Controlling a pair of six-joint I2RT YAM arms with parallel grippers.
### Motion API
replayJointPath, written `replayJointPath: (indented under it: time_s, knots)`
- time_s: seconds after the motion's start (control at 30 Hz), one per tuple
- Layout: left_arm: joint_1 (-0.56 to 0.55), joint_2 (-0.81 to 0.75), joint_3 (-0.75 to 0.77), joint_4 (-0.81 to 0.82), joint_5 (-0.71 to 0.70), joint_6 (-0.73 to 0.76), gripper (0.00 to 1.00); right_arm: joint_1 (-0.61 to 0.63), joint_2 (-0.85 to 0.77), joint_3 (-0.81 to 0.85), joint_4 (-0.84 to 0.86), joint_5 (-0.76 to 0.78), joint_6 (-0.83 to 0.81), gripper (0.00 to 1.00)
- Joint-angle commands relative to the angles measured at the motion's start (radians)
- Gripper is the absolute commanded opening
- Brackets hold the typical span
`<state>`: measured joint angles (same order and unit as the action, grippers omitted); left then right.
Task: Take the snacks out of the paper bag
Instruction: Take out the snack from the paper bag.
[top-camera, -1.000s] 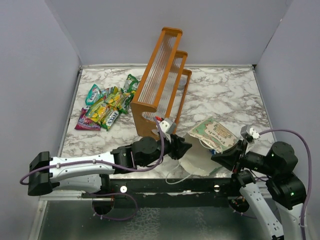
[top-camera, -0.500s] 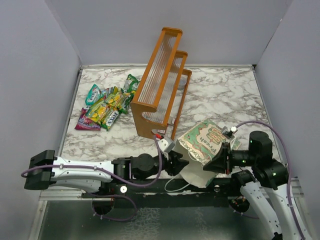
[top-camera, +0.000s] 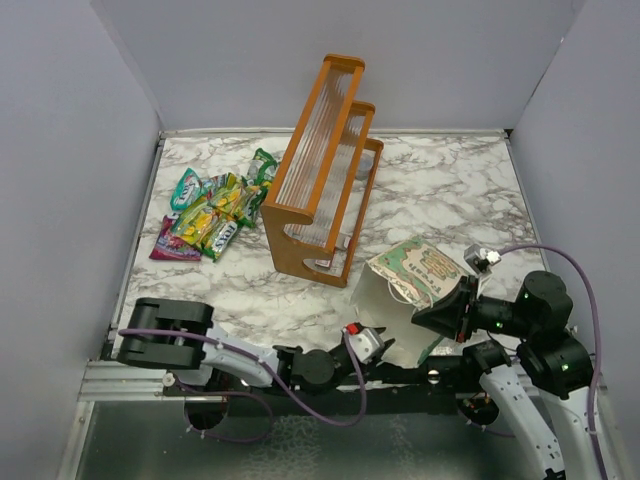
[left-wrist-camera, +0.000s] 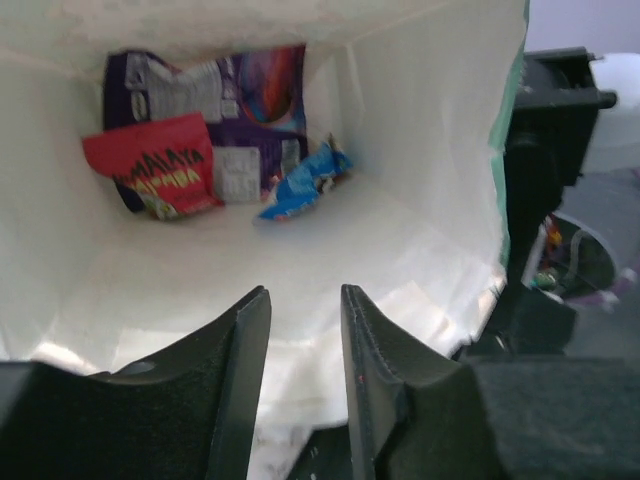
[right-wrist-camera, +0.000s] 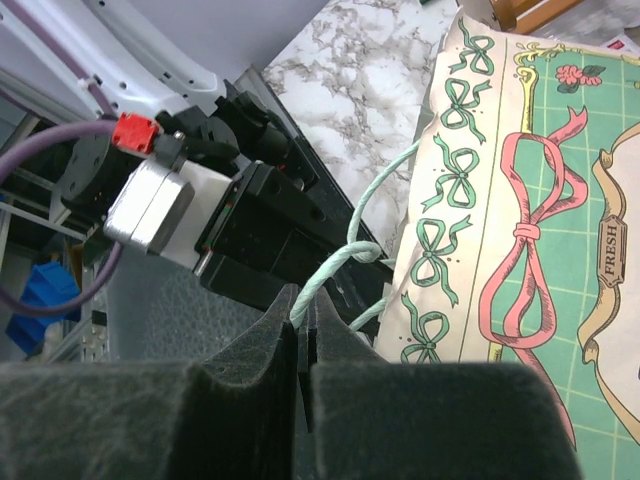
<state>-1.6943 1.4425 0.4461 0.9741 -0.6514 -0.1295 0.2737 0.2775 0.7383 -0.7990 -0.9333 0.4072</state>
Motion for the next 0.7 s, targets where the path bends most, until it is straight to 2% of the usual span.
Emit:
replayJointPath:
  time_s: [0.0,0.13,0.33,0.67]
  knots:
    - [-0.005,0.148,0.071,0.329,-0.147,0.178,0.3,0.002,-0.01,-0.017,0.041,0.004,0.01,0.02]
    - [0.01,0.242,0.137,0.359,-0.158,0.205,0.28,0.002,-0.029,-0.033,0.037,0.004,0.005,0.02]
    - [0.068,0.294,0.212,0.245,-0.051,0.085,0.26,0.002,-0.027,-0.029,0.033,0.006,0.0,0.02]
    - [0.139,0.397,0.208,0.257,0.041,-0.057,0.22,0.002,-0.015,0.012,0.132,0.014,0.081,0.02]
